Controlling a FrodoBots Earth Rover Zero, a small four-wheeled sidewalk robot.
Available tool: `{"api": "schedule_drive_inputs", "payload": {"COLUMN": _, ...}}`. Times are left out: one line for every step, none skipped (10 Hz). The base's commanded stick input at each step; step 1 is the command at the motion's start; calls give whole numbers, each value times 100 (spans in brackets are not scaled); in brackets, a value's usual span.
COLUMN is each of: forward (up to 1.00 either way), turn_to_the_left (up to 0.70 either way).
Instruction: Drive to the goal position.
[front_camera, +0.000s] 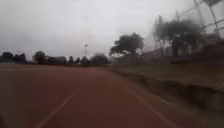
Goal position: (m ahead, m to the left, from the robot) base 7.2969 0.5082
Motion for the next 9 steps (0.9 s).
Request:
{"api": "schedule_drive_inputs", "payload": {"forward": 100, "turn_to_the_left": 0}}
{"api": "schedule_drive_inputs", "payload": {"forward": 100, "turn_to_the_left": 0}}
{"api": "schedule_drive_inputs", "payload": {"forward": 100, "turn_to_the_left": 0}}
{"api": "schedule_drive_inputs", "payload": {"forward": 100, "turn_to_the_left": 0}}
{"api": "schedule_drive_inputs", "payload": {"forward": 100, "turn_to_the_left": 0}}
{"api": "schedule_drive_inputs", "payload": {"forward": 100, "turn_to_the_left": 0}}
{"api": "schedule_drive_inputs", "payload": {"forward": 100, "turn_to_the_left": 0}}
{"api": "schedule_drive_inputs", "payload": {"forward": 100, "turn_to_the_left": 0}}
{"api": "schedule_drive_inputs", "payload": {"forward": 100, "turn_to_the_left": 0}}
